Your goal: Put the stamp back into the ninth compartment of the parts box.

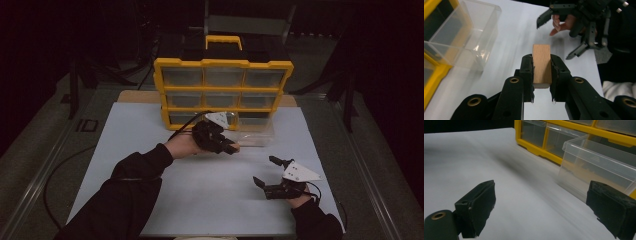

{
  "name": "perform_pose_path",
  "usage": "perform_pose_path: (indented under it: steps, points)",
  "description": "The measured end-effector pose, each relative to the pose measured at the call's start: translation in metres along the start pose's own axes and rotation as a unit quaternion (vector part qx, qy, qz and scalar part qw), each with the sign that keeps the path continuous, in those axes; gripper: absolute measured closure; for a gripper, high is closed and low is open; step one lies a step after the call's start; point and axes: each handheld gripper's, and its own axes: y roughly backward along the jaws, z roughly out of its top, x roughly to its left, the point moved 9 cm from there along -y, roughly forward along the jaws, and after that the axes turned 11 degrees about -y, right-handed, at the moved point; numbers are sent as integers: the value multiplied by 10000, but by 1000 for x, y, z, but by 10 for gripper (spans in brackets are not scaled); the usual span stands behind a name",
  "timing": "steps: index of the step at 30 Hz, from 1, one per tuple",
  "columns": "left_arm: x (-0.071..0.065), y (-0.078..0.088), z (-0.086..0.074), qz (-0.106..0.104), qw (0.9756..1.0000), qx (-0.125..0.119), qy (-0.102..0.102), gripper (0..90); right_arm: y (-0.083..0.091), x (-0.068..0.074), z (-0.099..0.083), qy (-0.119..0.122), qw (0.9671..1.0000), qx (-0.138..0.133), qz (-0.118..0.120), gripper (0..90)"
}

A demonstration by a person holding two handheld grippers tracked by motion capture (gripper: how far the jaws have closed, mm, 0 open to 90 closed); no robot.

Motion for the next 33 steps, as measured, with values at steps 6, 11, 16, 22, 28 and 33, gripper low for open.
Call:
perform_pose_path:
  steps: [6, 11, 16, 22, 28, 33]
  points:
    - [7, -3, 7, 57, 9999, -79, 40, 758, 1, 0, 0, -2, 10000, -11, -22, 87]
    - [13, -4, 14, 69, 9997, -227, 110, 758, 0, 0, 0, 9, 10000, -10, -28, 87]
    - [20, -10, 16, 179, 9997, -151, 97, 758, 0, 0, 0, 4, 10000, -3, -19, 87]
    - [29, -13, 25, 322, 9992, -227, 78, 758, 0, 0, 0, 10, 10000, -23, 9, 87]
    - [37, -15, 30, 389, 9985, -339, 192, 757, 1, 0, 1, 14, 10000, -37, 0, 87]
    - [43, -18, 35, 442, 9980, -387, 229, 757, 1, 0, 1, 14, 10000, -28, -2, 87]
